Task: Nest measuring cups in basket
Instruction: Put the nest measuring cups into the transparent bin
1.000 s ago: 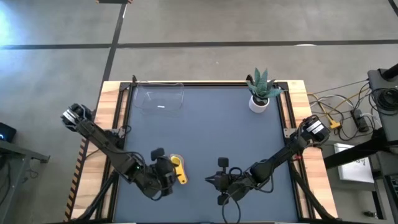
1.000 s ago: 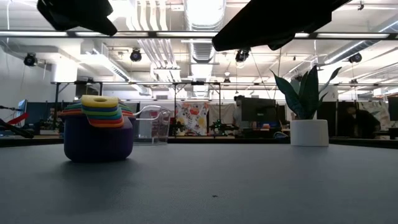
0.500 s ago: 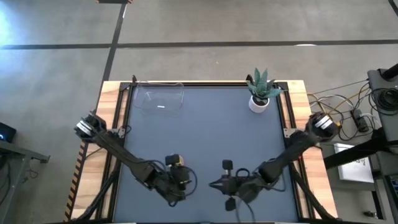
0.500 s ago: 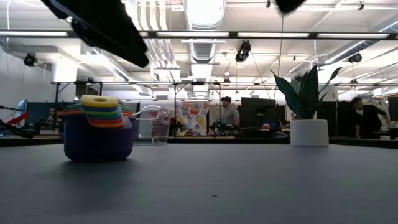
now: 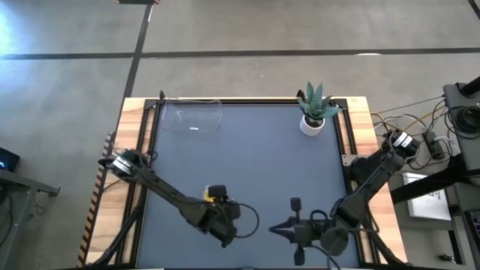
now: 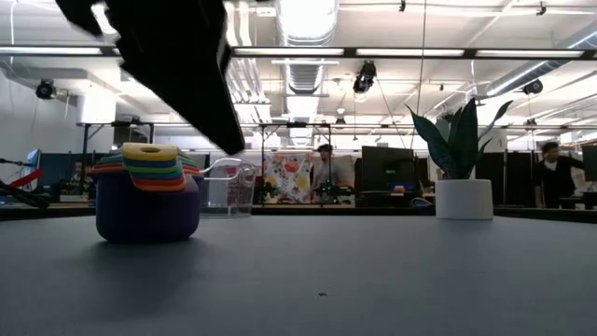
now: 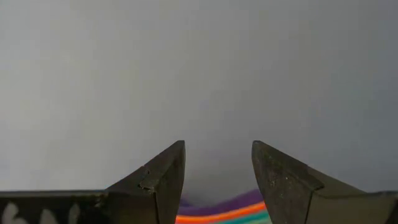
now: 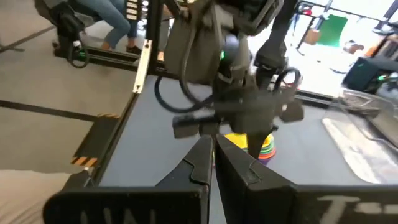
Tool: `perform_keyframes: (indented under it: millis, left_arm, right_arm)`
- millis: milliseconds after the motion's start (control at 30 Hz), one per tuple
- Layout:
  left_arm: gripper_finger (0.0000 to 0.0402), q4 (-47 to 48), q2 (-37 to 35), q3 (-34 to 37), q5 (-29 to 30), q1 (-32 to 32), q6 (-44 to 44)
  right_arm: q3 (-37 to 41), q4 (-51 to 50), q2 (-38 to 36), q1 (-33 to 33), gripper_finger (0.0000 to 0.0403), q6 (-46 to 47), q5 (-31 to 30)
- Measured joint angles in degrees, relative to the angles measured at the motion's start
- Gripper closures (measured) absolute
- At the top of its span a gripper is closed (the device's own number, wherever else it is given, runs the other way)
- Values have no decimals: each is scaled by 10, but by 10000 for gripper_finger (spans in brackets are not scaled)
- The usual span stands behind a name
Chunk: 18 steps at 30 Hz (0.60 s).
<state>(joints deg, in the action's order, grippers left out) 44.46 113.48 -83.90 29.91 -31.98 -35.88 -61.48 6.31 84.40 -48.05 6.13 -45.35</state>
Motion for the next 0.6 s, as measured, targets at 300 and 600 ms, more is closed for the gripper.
perform_keyframes:
  millis: [300, 600]
  left_arm:
    - [232, 11, 23, 2, -13, 8, 21]
    - [232, 91, 22, 2, -75, -17, -6]
  right_arm:
    - [0, -2, 0, -7, 394, -3, -19]
    - [0, -1, 0, -7, 394, -9, -28]
